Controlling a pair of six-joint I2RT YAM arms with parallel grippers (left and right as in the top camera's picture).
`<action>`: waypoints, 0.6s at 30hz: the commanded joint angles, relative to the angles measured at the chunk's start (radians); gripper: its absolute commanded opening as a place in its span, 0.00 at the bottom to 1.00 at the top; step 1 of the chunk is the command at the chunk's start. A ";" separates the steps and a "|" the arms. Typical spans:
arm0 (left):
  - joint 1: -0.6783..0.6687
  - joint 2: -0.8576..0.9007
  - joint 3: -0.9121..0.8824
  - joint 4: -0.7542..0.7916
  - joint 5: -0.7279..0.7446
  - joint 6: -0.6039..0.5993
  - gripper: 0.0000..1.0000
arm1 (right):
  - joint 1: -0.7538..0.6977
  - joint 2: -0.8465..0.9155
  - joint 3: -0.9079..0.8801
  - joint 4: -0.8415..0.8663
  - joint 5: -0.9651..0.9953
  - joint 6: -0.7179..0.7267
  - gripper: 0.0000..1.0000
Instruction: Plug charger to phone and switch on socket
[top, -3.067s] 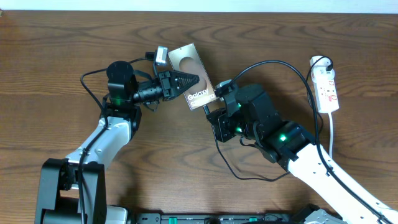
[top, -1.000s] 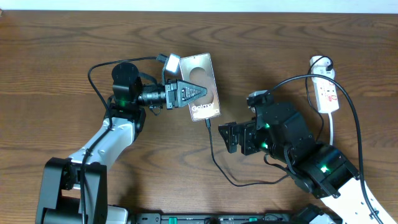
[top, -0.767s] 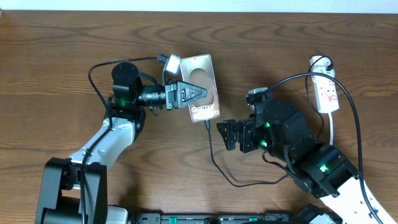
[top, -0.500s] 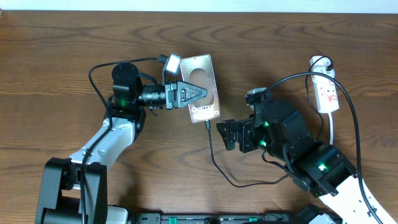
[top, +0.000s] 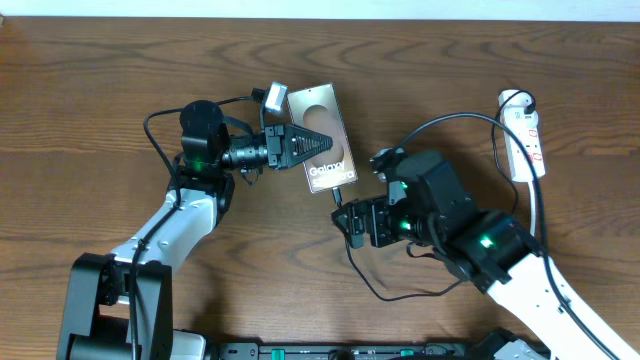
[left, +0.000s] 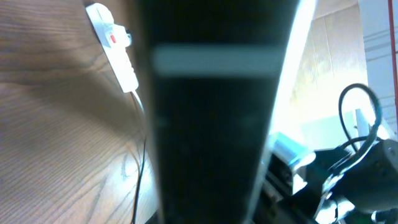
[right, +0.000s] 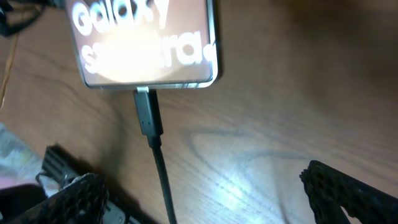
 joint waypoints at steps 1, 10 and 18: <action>-0.003 -0.011 0.004 0.016 -0.032 -0.022 0.07 | 0.000 0.029 0.018 0.003 -0.070 0.008 0.99; -0.014 -0.011 0.004 0.016 -0.091 0.011 0.07 | 0.000 0.029 0.018 0.026 -0.061 -0.003 0.99; -0.055 -0.011 0.004 0.015 -0.132 0.031 0.07 | -0.002 -0.001 0.019 0.049 -0.041 -0.064 0.99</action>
